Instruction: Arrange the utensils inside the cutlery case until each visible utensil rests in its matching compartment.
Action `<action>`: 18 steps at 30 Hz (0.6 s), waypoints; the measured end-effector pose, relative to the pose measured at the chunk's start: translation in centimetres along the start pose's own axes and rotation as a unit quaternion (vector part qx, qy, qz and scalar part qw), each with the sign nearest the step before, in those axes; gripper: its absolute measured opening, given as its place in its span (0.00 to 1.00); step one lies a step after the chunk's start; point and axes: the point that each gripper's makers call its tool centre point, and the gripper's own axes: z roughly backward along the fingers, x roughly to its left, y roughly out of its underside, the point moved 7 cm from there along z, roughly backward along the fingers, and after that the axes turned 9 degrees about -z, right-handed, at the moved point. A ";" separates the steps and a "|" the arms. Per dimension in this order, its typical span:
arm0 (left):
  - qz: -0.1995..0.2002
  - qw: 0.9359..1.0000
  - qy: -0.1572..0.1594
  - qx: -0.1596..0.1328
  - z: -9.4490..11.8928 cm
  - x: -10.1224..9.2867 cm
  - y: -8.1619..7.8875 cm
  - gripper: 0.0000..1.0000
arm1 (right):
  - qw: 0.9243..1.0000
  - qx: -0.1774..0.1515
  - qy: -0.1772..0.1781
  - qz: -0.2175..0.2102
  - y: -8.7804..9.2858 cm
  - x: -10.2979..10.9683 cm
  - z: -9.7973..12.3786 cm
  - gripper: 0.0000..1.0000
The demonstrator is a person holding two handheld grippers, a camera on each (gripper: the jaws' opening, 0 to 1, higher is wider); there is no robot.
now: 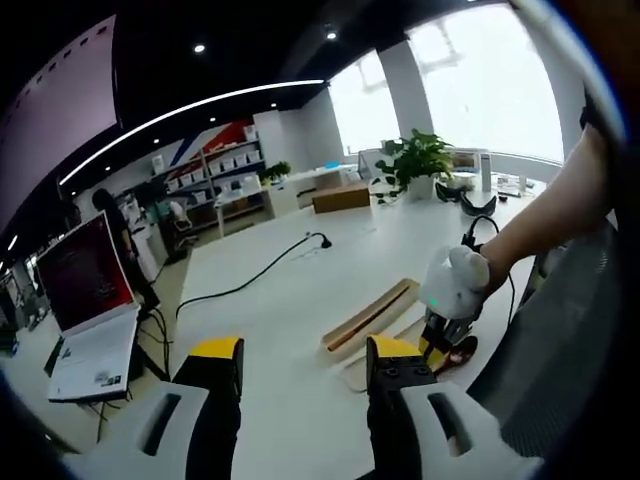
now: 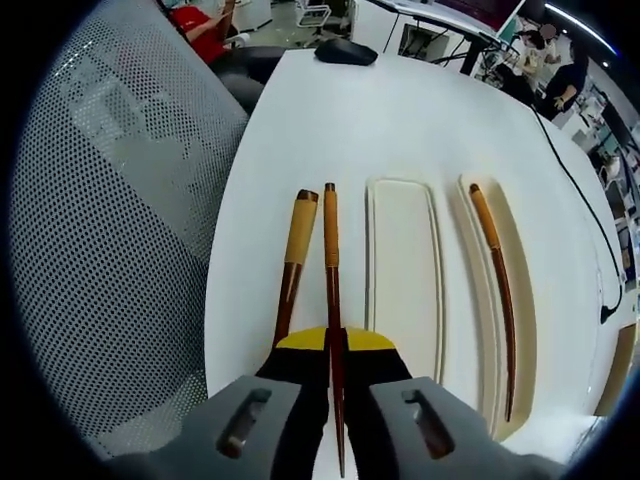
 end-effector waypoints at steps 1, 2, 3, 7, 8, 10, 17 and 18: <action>0.001 1.000 0.000 0.001 0.0 0.0 0.0 0.50 | 1.000 -0.001 0.001 0.000 0.0 0.0 0.0 0.00; 0.001 1.000 0.000 0.001 0.0 0.0 0.0 0.50 | 1.000 -0.001 0.001 0.000 0.0 0.0 0.0 0.00; 0.000 1.000 -0.001 0.002 0.0 0.0 0.0 0.50 | 1.000 -0.001 0.002 0.001 0.0 0.1 0.0 0.00; -0.007 1.000 0.000 0.005 0.0 -0.1 0.0 0.50 | 1.000 -0.001 0.002 0.001 0.0 0.0 0.0 0.00; -0.007 1.000 0.000 0.005 0.0 -0.1 0.0 0.50 | 1.000 -0.002 0.001 0.001 0.0 0.0 0.0 0.00; -0.007 1.000 -0.001 0.006 0.0 -0.1 0.0 0.50 | 1.000 -0.004 -0.001 0.000 0.0 0.0 0.1 0.00; -0.004 1.000 0.000 0.006 0.0 -0.1 0.0 0.50 | 1.000 -0.015 -0.006 -0.006 0.2 -0.1 0.1 0.00; -0.004 1.000 0.000 0.006 -0.1 -0.1 0.0 0.50 | 1.000 -0.015 -0.006 -0.007 0.2 -0.1 0.1 0.00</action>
